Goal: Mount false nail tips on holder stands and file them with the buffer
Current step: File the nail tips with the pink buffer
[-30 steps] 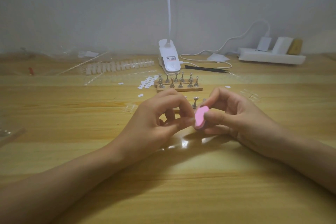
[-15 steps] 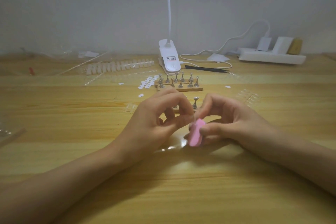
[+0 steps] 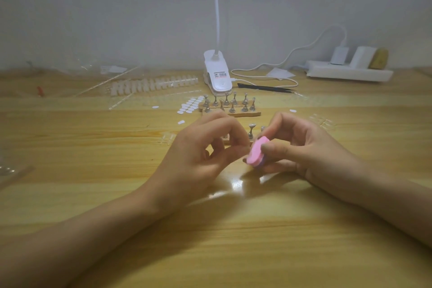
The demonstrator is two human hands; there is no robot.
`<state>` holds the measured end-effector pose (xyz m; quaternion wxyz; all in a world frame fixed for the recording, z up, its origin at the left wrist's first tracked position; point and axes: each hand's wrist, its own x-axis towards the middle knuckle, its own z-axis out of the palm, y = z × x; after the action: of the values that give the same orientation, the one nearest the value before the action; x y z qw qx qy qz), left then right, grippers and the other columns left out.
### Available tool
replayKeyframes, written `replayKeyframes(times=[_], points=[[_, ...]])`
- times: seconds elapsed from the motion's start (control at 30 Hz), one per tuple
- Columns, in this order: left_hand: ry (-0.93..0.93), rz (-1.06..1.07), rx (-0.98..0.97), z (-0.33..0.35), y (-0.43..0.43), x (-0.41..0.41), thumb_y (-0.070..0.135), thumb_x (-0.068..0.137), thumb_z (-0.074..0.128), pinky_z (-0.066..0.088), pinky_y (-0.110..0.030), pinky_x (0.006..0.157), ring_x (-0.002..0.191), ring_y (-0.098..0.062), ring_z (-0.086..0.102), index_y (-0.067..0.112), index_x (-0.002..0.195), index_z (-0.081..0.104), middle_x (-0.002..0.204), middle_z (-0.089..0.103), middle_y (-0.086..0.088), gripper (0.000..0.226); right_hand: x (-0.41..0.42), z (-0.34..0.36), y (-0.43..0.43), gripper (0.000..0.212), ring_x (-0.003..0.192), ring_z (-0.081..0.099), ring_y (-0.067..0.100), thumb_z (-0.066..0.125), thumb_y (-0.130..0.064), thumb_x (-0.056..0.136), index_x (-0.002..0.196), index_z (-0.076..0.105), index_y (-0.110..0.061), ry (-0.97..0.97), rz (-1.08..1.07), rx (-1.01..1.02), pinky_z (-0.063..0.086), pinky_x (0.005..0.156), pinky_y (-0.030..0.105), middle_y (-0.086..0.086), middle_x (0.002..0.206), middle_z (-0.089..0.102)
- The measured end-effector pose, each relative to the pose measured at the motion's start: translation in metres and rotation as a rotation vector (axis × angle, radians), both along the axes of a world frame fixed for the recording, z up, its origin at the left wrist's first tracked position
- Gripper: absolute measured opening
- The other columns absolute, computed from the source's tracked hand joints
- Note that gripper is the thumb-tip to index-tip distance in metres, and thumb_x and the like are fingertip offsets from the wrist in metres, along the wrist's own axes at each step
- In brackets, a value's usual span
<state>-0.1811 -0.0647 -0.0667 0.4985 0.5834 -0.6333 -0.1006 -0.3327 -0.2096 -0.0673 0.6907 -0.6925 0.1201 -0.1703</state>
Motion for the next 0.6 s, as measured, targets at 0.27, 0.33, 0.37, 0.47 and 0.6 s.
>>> replayKeyframes(times=[0.27, 0.33, 0.37, 0.47, 0.6], points=[[-0.032, -0.003, 0.004, 0.001, 0.001, -0.001, 0.003, 0.088, 0.069, 0.035, -0.004, 0.059, 0.07, -0.002, 0.051, 0.009, 0.08, 0.064, 0.085, 0.055, 0.007, 0.012, -0.001, -0.001, 0.001, 0.022, 0.086, 0.075, 0.028, 0.084, -0.024, 0.075, 0.084, 0.064, -0.019, -0.044, -0.03, 0.017, 0.06, 0.072, 0.032, 0.011, 0.094, 0.074], [-0.055, 0.014, -0.003, 0.002, 0.001, -0.001, 0.002, 0.088, 0.069, 0.035, -0.004, 0.059, 0.071, -0.001, 0.052, 0.01, 0.079, 0.064, 0.085, 0.056, 0.005, 0.013, -0.002, -0.001, 0.002, 0.023, 0.089, 0.075, 0.033, 0.084, -0.02, 0.079, 0.086, 0.063, -0.015, -0.007, 0.058, -0.033, 0.061, 0.074, 0.034, 0.014, 0.099, 0.073], [-0.083, 0.012, 0.0, 0.002, 0.001, -0.001, 0.001, 0.088, 0.069, 0.034, -0.004, 0.059, 0.072, 0.001, 0.051, 0.013, 0.079, 0.063, 0.085, 0.055, 0.006, 0.016, -0.003, -0.002, 0.004, 0.022, 0.089, 0.075, 0.034, 0.083, -0.017, 0.08, 0.087, 0.063, -0.013, -0.003, 0.069, -0.05, 0.061, 0.075, 0.035, 0.014, 0.1, 0.073], [-0.148, -0.027, 0.027, 0.001, 0.001, -0.002, 0.002, 0.087, 0.07, 0.033, -0.004, 0.06, 0.073, 0.002, 0.05, 0.016, 0.078, 0.063, 0.088, 0.055, 0.008, 0.018, -0.002, -0.001, 0.001, 0.02, 0.08, 0.075, 0.023, 0.078, -0.017, 0.077, 0.086, 0.061, -0.01, -0.092, -0.052, 0.035, 0.06, 0.07, 0.028, 0.01, 0.088, 0.074], [0.02, -0.02, 0.036, 0.0, 0.001, 0.003, 0.019, 0.086, 0.071, 0.037, -0.008, 0.062, 0.072, -0.002, 0.054, 0.016, 0.078, 0.068, 0.088, 0.06, 0.008, 0.009, -0.006, 0.014, -0.017, 0.03, 0.088, 0.075, 0.023, 0.074, -0.023, 0.073, 0.095, 0.057, -0.011, -0.227, -0.232, 0.001, 0.059, 0.075, 0.024, 0.008, 0.091, 0.073]])
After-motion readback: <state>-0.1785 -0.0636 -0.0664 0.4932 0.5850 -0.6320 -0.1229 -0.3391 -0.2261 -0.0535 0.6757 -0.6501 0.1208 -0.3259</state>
